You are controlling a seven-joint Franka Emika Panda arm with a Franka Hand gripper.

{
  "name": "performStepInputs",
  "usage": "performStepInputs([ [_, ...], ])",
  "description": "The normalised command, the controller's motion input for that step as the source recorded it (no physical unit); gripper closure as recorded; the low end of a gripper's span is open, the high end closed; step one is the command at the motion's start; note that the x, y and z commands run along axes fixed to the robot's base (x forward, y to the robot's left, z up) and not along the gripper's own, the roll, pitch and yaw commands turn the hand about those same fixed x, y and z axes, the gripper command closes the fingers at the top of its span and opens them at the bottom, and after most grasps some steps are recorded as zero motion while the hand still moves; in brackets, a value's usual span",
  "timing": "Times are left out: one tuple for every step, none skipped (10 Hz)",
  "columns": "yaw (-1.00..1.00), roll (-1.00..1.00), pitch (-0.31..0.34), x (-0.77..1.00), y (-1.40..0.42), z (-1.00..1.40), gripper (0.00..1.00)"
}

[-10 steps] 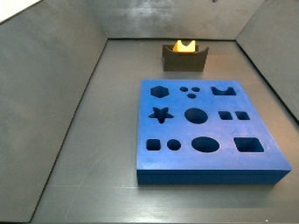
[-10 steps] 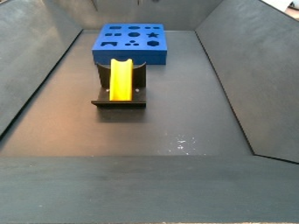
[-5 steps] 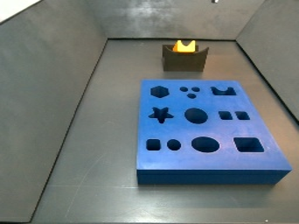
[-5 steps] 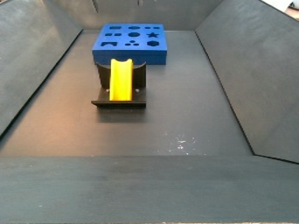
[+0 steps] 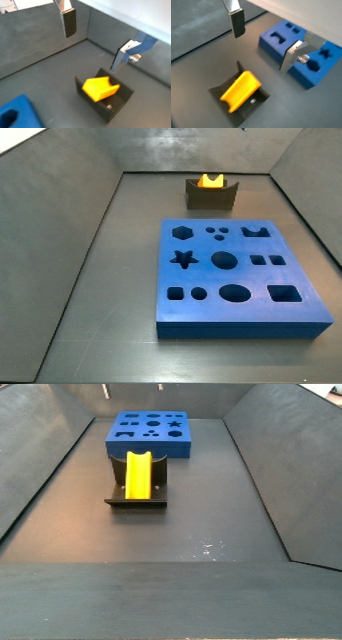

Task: Pick up the arch object. Move up. Place the arch object on the fixture. Regrasp the arch object. Move to above the board. Insert the arch object.
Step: Regrasp the arch object.

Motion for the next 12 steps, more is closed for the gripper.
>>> performStepInputs([
  [-0.01,1.0,-0.029,-0.04,-0.02,0.01,0.0],
  [-0.01,1.0,-0.028,-0.03,-0.02,0.01,0.0],
  [0.0,1.0,-0.024,-0.02,-0.02,0.02,0.0],
  [0.0,1.0,-0.021,-0.01,-0.02,0.01,0.0],
  [0.0,1.0,-0.013,0.0,-0.02,0.0,0.0],
  [0.0,1.0,-0.003,0.02,-0.02,-0.01,0.0],
  [0.0,1.0,0.009,0.02,-0.02,-0.01,0.0],
  [0.0,1.0,0.018,0.03,-0.03,-0.01,0.0],
  [0.01,1.0,0.052,0.05,-0.03,-0.01,0.0],
  [0.02,1.0,0.074,0.06,-0.03,-0.01,0.0],
  [0.04,0.94,0.12,0.08,-0.03,-0.01,0.0],
  [0.06,0.74,0.137,0.08,-0.04,-0.01,0.0],
])
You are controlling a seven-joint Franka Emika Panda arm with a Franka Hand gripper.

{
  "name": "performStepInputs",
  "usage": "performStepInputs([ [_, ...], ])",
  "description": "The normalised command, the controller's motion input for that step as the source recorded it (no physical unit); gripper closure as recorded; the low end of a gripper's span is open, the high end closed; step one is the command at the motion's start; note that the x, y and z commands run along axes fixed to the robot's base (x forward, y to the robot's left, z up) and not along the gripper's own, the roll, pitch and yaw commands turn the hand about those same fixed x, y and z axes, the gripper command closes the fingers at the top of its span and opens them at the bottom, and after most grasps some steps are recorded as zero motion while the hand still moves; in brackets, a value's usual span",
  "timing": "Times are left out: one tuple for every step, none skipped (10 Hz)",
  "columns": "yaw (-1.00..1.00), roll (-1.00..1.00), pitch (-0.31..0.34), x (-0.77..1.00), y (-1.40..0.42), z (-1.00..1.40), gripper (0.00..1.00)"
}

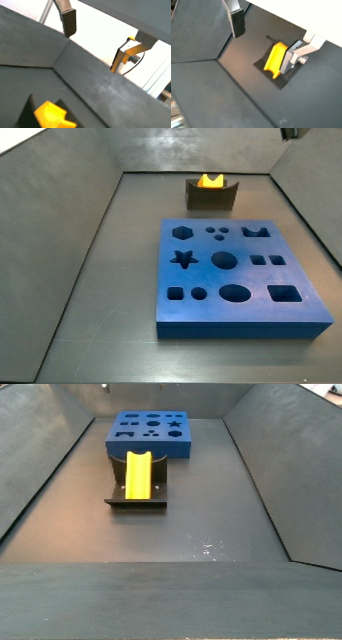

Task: Pick up the arch object. Move up. Place the arch object on the fixture. Regrasp the arch object. Move to above the board. Insert the arch object.
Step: Regrasp the arch object.

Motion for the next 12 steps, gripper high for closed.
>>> performStepInputs([
  [0.09,0.48,0.147,0.09,-0.04,-0.02,0.0],
  [0.1,0.37,0.146,0.09,-0.04,-0.01,0.0],
  [0.14,0.24,0.118,0.08,-0.03,0.0,0.0],
  [0.16,0.13,0.067,0.03,0.08,-1.0,0.0],
  [0.17,0.11,0.042,0.04,0.08,-1.0,0.0],
  [0.17,0.11,0.017,0.04,0.07,-1.0,0.0],
  [0.15,0.09,-0.047,0.06,0.06,-1.0,0.0],
  [0.14,0.08,-0.069,0.06,0.06,-1.0,0.0],
  [0.11,0.08,-0.099,0.06,0.06,-1.0,0.0],
  [0.07,0.08,-0.121,0.07,0.05,-1.0,0.0],
  [0.04,0.08,-0.122,0.08,0.05,-1.0,0.0],
  [0.01,0.08,-0.119,0.08,0.04,-1.0,0.0],
])
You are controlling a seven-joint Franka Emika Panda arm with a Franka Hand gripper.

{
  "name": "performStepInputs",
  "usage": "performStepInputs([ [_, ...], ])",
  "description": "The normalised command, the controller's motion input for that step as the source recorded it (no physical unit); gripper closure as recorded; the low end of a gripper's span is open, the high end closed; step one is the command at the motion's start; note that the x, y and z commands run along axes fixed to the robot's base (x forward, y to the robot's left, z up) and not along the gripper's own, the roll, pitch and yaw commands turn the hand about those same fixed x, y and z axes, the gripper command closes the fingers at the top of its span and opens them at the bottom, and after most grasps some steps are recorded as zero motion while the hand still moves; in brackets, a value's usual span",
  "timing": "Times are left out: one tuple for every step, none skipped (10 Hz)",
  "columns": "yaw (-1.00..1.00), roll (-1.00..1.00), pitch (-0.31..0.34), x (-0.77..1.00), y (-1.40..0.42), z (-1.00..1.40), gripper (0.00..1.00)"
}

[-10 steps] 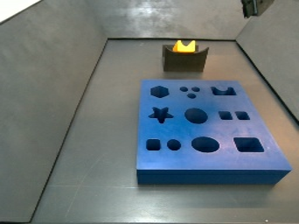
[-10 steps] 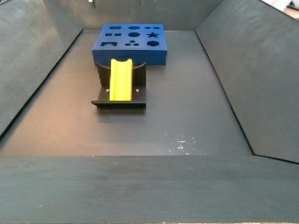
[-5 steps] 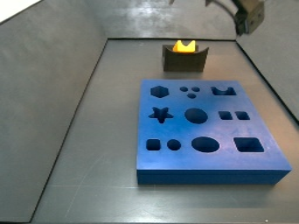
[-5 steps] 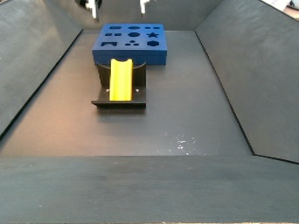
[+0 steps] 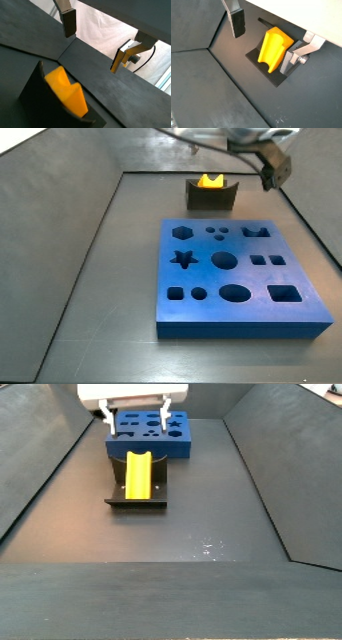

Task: Pick up the arch object. Move up. Place the arch object on the fixture. Regrasp the arch object. Move to above the board. Insert the arch object.
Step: Regrasp the arch object.

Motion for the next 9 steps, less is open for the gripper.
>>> performStepInputs([
  [-0.02,0.08,-0.104,0.09,0.03,-1.0,0.0],
  [-0.03,0.07,-0.087,0.09,0.03,-1.0,0.0],
  [-0.04,0.07,-0.075,0.09,0.03,-1.0,0.0],
  [-0.04,0.07,-0.04,0.09,0.02,-0.95,0.0],
  [-0.04,0.07,-0.024,0.09,0.01,-0.84,0.0],
  [-0.03,0.07,-0.008,0.08,0.01,-0.73,0.0],
  [-0.01,0.07,-0.004,0.07,0.01,-0.58,0.0],
  [0.0,0.07,-0.002,0.07,0.01,-0.48,0.0],
  [0.01,0.07,-0.003,0.07,0.01,-0.42,0.0],
])
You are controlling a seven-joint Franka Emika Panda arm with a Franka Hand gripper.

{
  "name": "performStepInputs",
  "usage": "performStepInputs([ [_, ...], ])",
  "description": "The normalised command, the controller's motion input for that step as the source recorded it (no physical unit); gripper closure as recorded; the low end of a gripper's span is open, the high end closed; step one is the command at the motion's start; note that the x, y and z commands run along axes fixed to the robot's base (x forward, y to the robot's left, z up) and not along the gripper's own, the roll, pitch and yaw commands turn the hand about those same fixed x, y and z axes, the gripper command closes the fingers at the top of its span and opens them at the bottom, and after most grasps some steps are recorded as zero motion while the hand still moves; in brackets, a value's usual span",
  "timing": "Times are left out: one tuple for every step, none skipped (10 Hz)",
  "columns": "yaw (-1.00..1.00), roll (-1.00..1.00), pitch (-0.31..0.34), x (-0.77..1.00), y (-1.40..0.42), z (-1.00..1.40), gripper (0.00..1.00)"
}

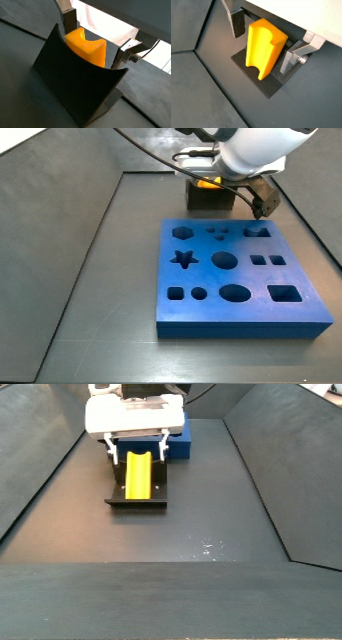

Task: Pick up the arch object. Move up. Place the arch object on the fixture. Regrasp the arch object. Move to above the board. Insert the arch object.
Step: Regrasp the arch object, then move to above the board.

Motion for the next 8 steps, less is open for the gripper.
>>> performStepInputs([
  [0.0,0.08,-0.003,0.05,0.0,-0.37,0.0],
  [0.0,0.08,-0.003,0.05,0.0,-0.37,0.0],
  [0.0,0.0,0.0,0.0,0.0,0.0,1.0],
  [0.09,0.09,0.015,-0.03,-0.11,1.0,1.0],
  [0.09,0.09,0.013,-0.03,-0.11,1.0,1.0],
  [0.07,0.06,0.005,-0.03,-0.11,1.0,1.0],
  [0.06,0.03,-0.003,-0.03,-0.1,1.0,1.0],
  [0.04,0.0,-0.008,-0.03,-0.09,1.0,1.0],
])
